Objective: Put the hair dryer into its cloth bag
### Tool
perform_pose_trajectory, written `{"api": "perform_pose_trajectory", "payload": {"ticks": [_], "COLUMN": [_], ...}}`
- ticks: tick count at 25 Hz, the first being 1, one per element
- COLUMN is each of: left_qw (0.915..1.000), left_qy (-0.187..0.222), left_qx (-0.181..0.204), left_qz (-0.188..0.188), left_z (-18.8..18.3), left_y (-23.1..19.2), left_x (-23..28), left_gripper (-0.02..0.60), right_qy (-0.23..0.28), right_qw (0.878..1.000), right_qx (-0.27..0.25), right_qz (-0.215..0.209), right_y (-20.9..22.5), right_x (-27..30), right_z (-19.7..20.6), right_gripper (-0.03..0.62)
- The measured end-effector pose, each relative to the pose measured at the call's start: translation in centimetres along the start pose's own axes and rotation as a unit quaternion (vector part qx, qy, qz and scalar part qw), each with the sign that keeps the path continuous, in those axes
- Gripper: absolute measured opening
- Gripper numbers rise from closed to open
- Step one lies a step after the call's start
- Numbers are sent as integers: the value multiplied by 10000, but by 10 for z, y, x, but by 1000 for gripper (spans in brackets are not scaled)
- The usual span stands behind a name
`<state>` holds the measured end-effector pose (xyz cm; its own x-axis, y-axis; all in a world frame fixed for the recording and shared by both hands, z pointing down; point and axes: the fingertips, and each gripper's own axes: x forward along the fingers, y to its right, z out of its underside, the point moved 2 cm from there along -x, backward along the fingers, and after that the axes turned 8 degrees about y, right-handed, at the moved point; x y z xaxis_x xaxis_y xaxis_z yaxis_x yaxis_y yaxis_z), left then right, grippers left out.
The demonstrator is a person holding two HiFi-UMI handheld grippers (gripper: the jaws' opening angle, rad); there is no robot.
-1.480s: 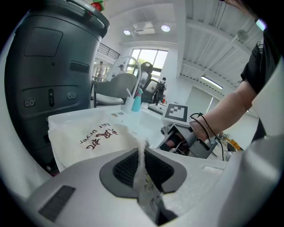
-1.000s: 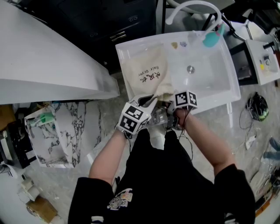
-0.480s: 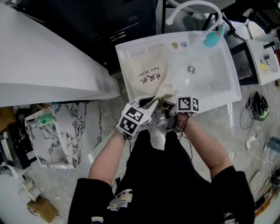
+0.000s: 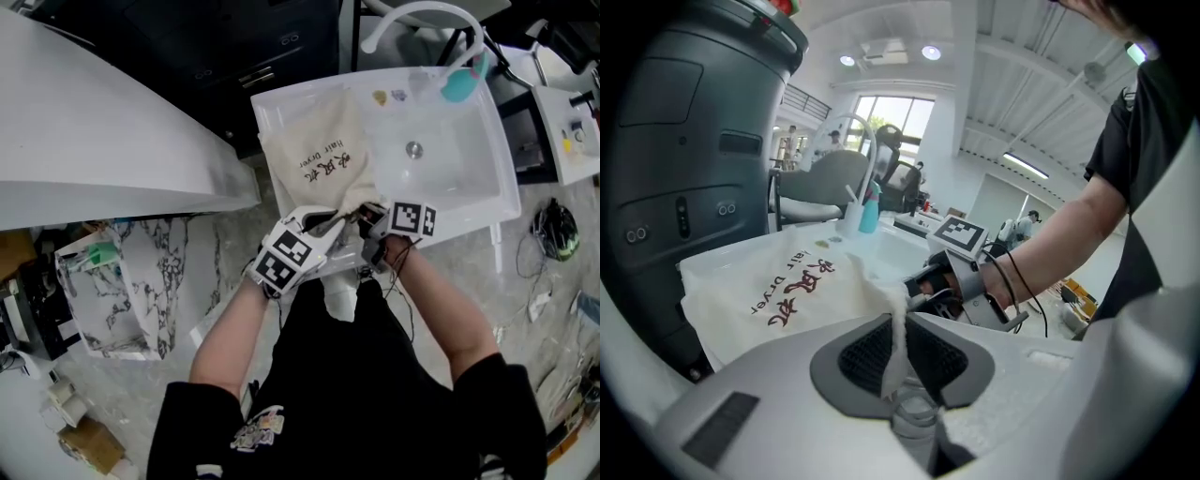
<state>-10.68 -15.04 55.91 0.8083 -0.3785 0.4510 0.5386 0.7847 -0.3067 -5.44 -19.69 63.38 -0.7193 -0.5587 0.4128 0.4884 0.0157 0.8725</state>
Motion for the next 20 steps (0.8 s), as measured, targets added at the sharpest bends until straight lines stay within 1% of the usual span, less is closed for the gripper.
{"api": "perform_pose_trajectory", "payload": {"ticks": [2, 4, 9, 11, 14, 16, 18, 20], "left_qw": [10000, 9999, 9999, 9999, 9999, 9998, 9996, 9996], "left_qy": [-18, -30, -58, -62, -1, 48, 67, 71], "left_qx": [0, -8, -87, -79, -129, -187, -212, -197], "left_qz": [80, 114, 39, 15, -40, -108, -157, -175], "left_z": [0, 1, 6, 7, 7, 6, 6, 5], "left_y": [1, 2, -2, -3, -6, -8, -9, -9], "left_x": [0, 0, 2, 2, 3, 3, 4, 5], "left_gripper": [44, 44, 44, 44, 44, 44, 44, 44], "right_qy": [229, 421, 801, 730, 365, 115, -16, -91], "right_qw": [9995, 9988, 9940, 9953, 9978, 9985, 9986, 9990], "right_qx": [206, 220, 611, 512, 420, 445, 455, 307], "right_qz": [70, 116, 428, 386, 359, 306, 281, 302], "right_y": [4, 8, 21, 24, 25, 24, 21, 20], "right_x": [2, 5, 10, 12, 12, 7, -1, -10], "right_z": [-5, -9, -10, -9, -6, -1, 4, 6], "right_gripper": [137, 135, 137, 140, 157, 203, 212, 238]}}
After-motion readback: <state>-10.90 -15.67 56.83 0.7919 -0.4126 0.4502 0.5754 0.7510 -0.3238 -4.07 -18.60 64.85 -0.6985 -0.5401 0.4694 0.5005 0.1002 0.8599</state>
